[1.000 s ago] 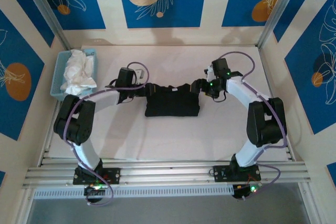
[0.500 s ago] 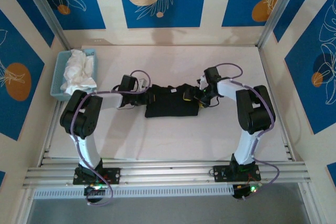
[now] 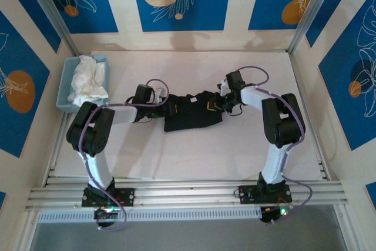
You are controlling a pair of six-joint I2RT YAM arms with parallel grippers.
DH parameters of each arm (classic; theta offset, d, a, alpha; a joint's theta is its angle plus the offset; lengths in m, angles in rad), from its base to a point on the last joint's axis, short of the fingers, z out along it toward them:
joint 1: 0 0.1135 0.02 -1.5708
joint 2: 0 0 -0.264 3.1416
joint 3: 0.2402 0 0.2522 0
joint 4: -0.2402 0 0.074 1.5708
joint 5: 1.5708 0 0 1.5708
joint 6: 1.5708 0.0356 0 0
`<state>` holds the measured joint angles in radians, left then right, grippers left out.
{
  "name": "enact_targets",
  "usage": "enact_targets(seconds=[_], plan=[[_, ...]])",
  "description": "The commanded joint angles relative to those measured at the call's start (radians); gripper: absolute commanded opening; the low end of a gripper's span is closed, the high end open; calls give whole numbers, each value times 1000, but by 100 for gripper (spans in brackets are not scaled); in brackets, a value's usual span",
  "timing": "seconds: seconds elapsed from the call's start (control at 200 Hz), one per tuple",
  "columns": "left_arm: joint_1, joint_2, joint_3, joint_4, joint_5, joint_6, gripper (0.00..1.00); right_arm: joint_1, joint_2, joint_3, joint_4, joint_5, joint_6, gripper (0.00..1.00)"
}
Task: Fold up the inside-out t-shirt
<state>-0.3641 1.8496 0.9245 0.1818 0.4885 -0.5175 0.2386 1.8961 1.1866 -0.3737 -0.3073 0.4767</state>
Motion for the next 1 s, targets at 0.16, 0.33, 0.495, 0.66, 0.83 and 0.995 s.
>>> enact_targets(seconds=[0.16, 0.33, 0.495, 0.66, 0.83, 0.995], plan=[[37, -162, -53, -154, -160, 33, 70, -140, -97, 157, -348, 436, -397, 4], [37, -249, -107, -145, -134, 3, 70, -256, -42, 285, -414, 707, -546, 5], [37, -303, -135, -181, -131, 11, 70, -359, 87, 436, -428, 899, -649, 7], [37, -356, -178, -178, -143, 9, 70, -439, 218, 568, -383, 1007, -737, 14], [37, -380, -188, -185, -149, 6, 71, -449, 339, 724, -350, 1158, -750, 38], [37, -417, -187, -212, -186, 25, 71, -407, 278, 738, -366, 1192, -679, 62]])
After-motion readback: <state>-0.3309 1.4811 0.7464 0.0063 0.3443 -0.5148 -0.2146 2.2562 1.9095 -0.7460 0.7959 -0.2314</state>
